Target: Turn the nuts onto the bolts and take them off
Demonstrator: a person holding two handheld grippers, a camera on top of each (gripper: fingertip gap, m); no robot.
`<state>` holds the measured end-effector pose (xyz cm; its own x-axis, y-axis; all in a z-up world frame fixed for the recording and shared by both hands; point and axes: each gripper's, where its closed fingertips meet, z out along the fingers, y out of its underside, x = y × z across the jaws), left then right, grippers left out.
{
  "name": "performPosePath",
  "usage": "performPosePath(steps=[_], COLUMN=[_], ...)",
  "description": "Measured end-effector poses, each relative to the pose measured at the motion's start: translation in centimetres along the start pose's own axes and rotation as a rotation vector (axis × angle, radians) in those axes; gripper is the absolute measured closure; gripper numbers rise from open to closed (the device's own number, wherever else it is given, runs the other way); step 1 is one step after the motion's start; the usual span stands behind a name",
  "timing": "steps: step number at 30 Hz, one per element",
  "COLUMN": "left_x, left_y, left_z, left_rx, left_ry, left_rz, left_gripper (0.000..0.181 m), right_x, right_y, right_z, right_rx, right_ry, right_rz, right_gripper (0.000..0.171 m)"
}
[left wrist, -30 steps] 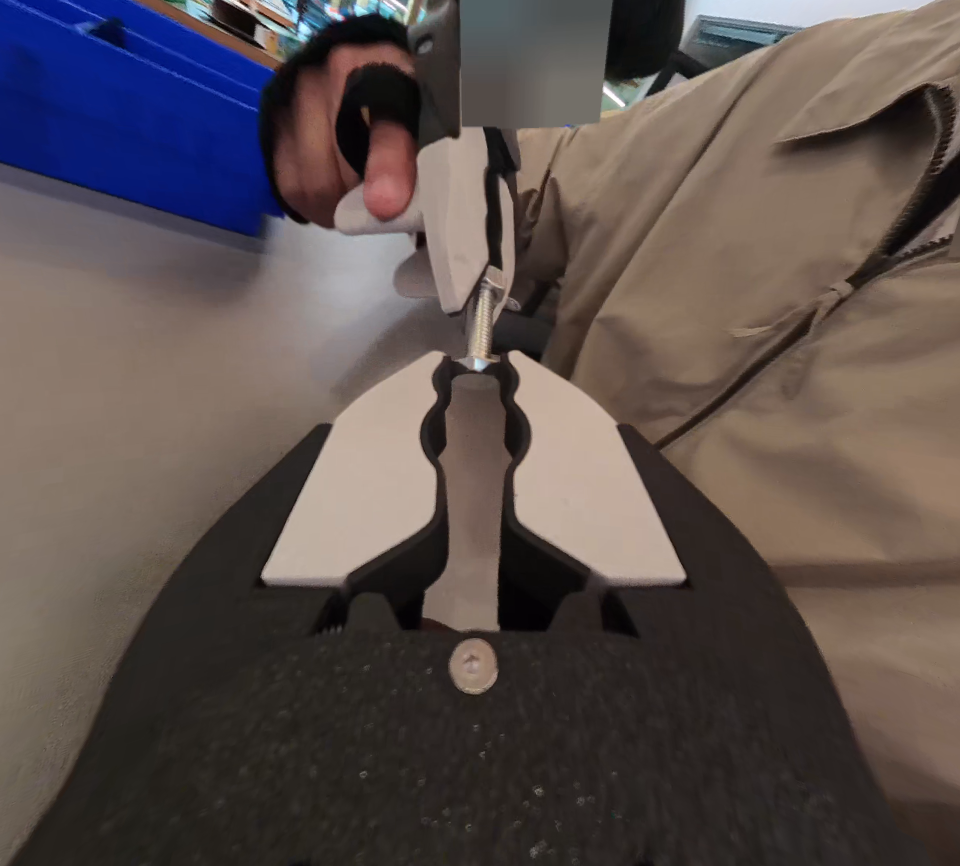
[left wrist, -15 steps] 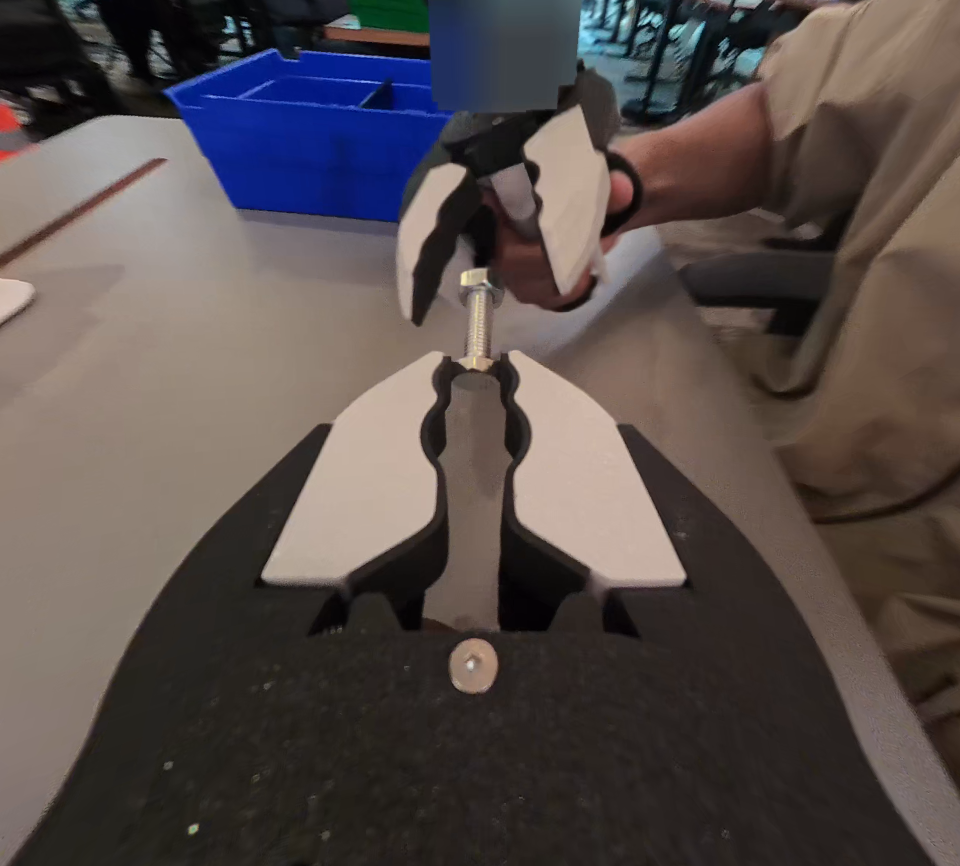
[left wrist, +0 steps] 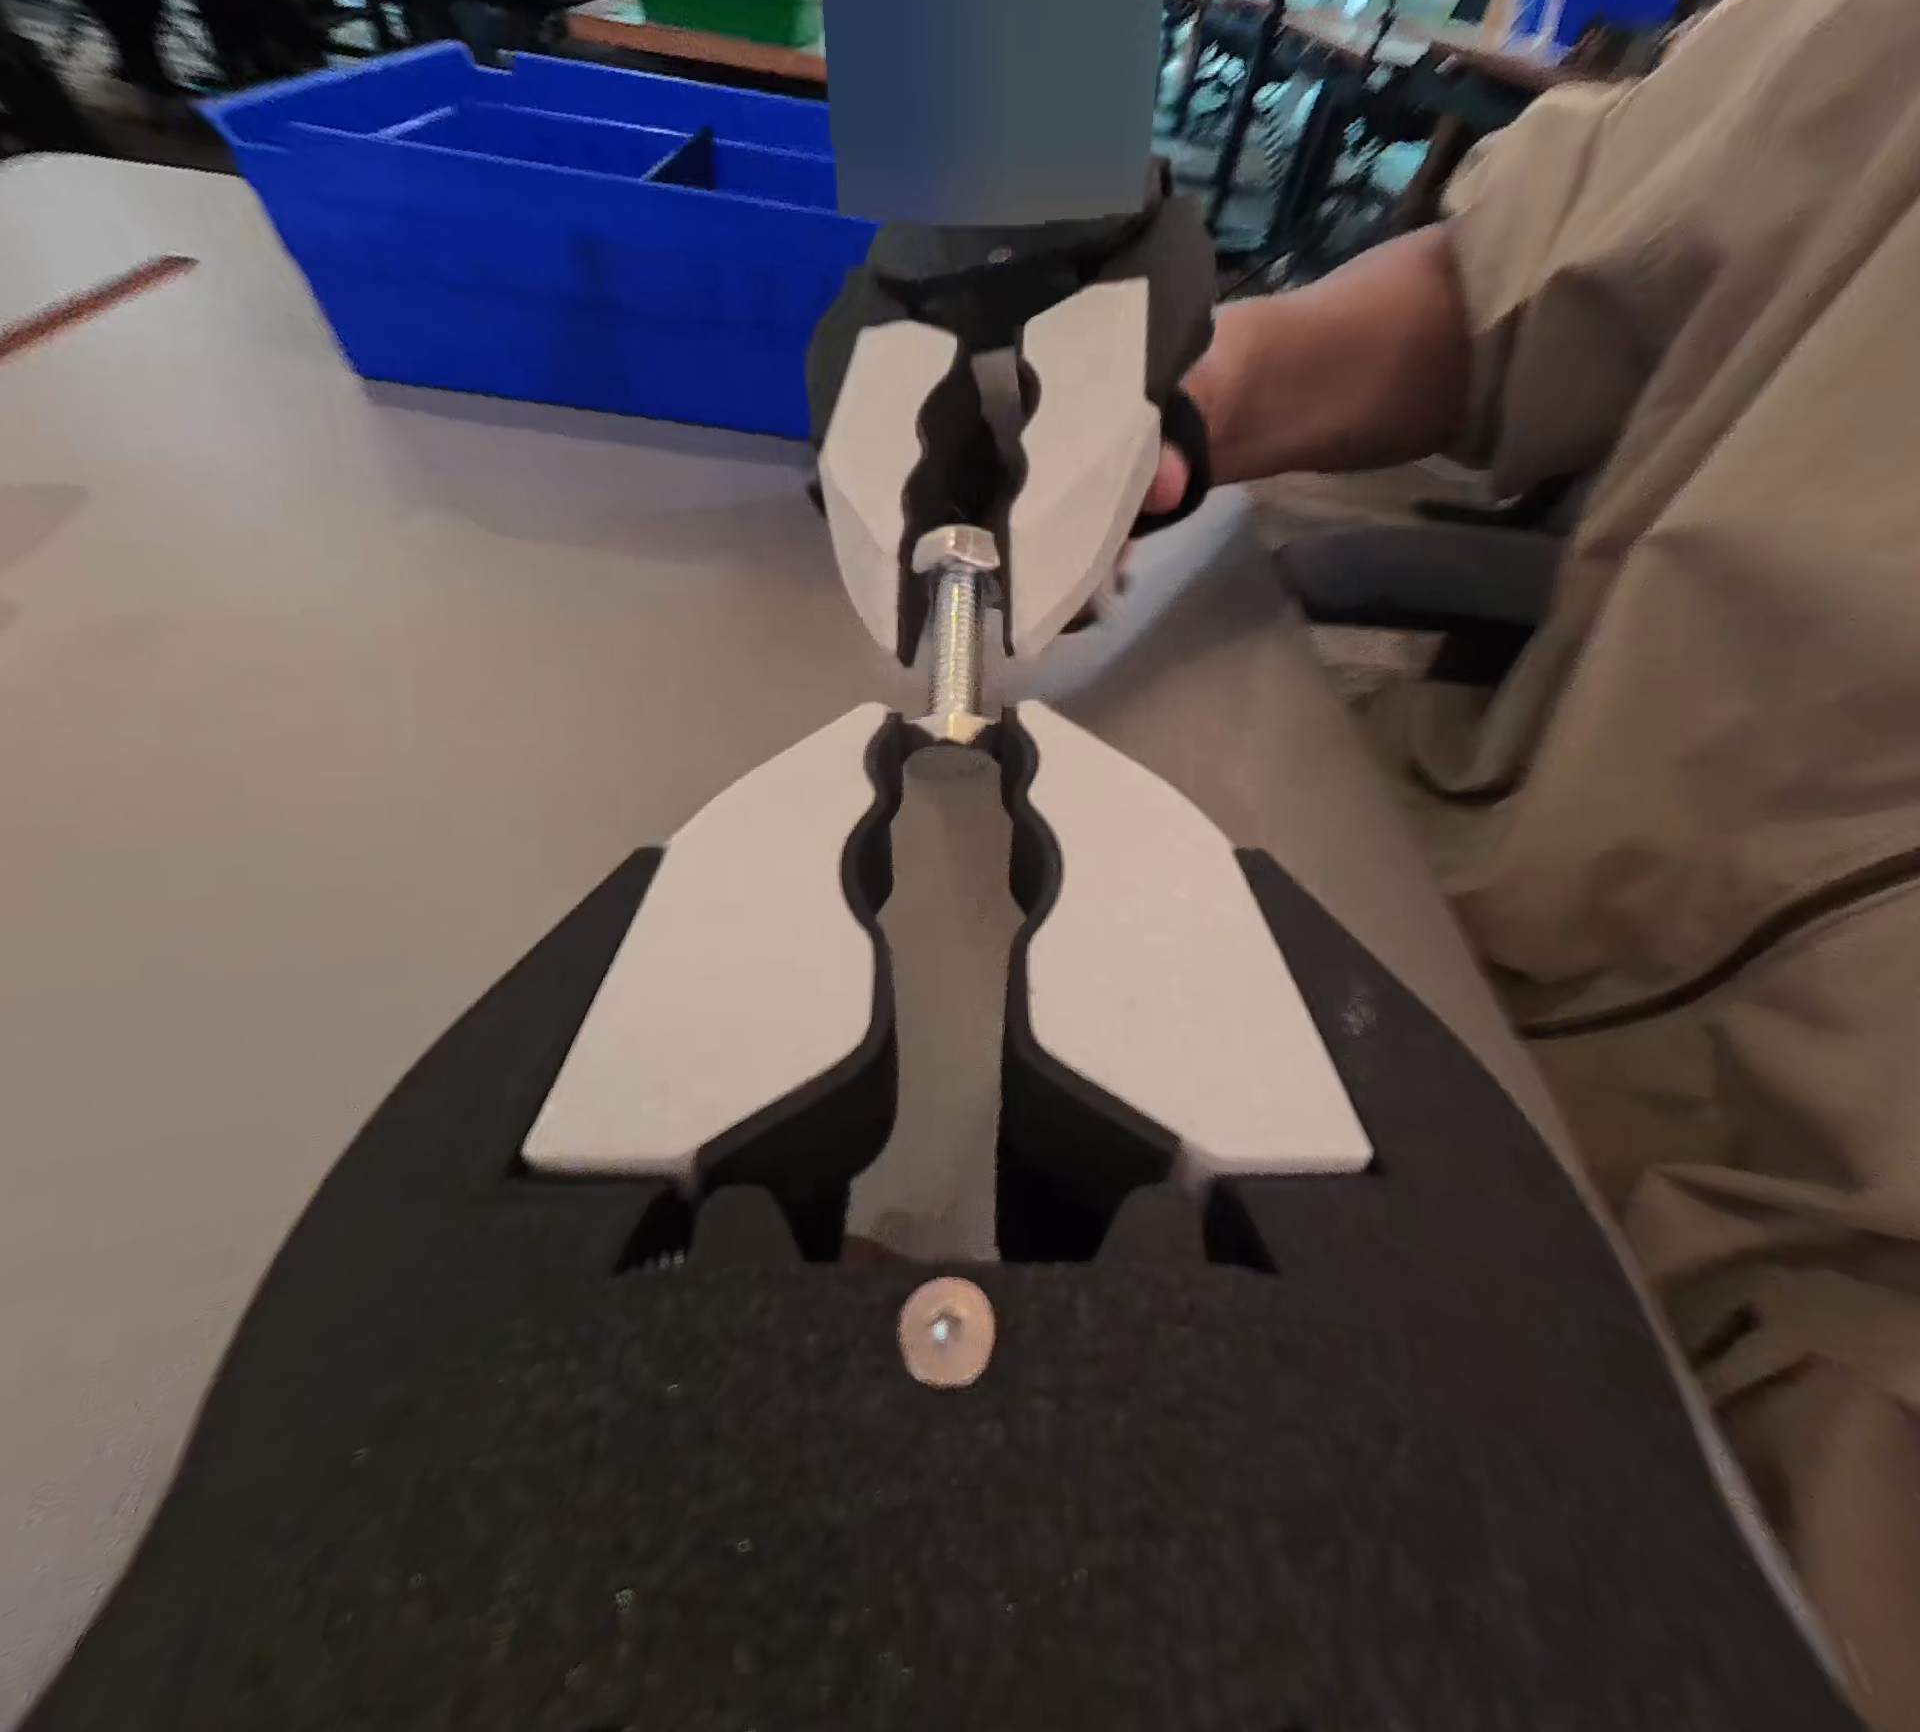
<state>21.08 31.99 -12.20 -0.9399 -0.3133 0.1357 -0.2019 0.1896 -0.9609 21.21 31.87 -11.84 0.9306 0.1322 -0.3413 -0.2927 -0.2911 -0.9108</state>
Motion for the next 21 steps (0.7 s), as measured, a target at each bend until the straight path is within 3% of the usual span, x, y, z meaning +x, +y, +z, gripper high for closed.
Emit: performPosePath(steps=[7,12,14,17,21], left_x=[1.8,1.2,-0.6,-5.5,-7.7], left_y=[-1.2,-1.2,-1.5,-1.0,-0.6], left_z=[-0.8,-0.9,-1.0,-2.0,-3.7], left_rx=[0.101,0.102,0.123,0.073,0.022], left_ry=[0.237,0.194,0.054,-0.355,-0.724], left_rz=[-0.2,-0.182,-0.136,-0.033,-0.092], left_gripper=[0.164,0.164,0.164,0.164,0.164], right_x=[-1.9,-1.6,0.1,2.8,5.4], right_y=[-1.5,-2.6,-3.5,-4.6,-3.2], right_z=[-1.0,-2.0,-3.2,-4.9,-5.3], right_rx=[-0.137,-0.156,-0.139,-0.052,0.133], right_ry=[0.046,0.07,0.191,0.427,0.658], right_rz=[-0.7,-0.737,-0.665,-0.46,-0.183], right_gripper=[0.153,0.153,0.152,0.152,0.152])
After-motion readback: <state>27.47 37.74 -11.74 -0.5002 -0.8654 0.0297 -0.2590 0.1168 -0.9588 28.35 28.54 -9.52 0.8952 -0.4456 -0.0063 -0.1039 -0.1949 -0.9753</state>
